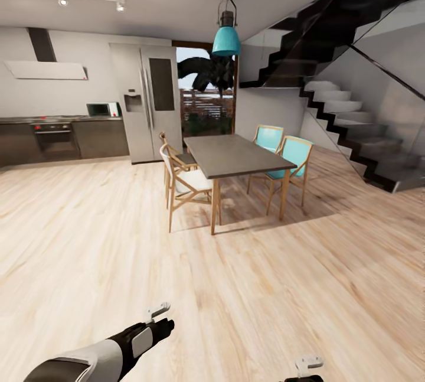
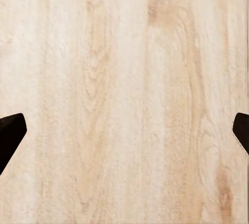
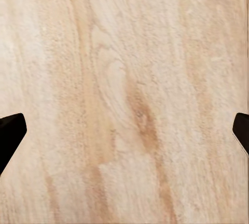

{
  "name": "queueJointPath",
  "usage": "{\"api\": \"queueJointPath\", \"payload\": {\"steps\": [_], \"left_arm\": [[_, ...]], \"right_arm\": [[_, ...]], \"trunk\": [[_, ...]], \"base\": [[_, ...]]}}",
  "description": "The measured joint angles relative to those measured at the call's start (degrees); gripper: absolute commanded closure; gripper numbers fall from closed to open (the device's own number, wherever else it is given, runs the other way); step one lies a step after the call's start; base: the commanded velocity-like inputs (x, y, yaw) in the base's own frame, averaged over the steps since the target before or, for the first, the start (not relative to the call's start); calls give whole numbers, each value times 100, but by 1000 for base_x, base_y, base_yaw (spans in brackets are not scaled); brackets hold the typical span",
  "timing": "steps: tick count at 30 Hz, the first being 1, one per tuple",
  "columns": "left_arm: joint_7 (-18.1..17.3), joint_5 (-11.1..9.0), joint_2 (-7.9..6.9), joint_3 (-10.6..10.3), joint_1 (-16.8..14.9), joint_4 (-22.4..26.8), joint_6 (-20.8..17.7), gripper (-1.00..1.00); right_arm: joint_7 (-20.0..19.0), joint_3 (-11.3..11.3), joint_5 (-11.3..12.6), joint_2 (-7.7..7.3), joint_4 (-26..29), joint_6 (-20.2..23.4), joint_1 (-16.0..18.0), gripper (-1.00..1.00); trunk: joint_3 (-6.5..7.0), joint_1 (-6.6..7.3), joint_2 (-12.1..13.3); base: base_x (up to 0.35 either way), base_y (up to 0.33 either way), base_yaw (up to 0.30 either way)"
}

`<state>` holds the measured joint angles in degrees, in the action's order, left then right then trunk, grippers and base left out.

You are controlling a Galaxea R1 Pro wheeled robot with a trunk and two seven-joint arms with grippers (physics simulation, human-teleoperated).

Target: Place each of the two pumpkins and all three candles from the living room inside a cabinet in the living room (use any cabinet), then make sure every cabinet is closed, and position the cauldron so it is next to a table in the living room.

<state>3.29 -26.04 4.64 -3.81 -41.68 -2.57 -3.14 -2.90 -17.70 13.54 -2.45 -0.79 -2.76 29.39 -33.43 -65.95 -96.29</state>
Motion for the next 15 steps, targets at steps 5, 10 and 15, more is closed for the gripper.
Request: {"api": "queueJointPath", "payload": {"steps": [5, 10, 15], "left_arm": [[0, 2, 0, 0, 0, 0, 0, -100], [0, 0, 0, 0, 0, 0, 0, -100], [0, 2, 0, 0, 0, 0, 0, -100]], "right_arm": [[0, 1, 0, 0, 0, 0, 0, -100], [0, 1, 0, 0, 0, 0, 1, -100], [0, 1, 0, 0, 0, 0, 0, -100]], "trunk": [[0, 0, 0], [0, 0, 0], [0, 0, 0]], "base": [[326, 0, -255], [312, 0, -261], [305, 16, -263]]}}
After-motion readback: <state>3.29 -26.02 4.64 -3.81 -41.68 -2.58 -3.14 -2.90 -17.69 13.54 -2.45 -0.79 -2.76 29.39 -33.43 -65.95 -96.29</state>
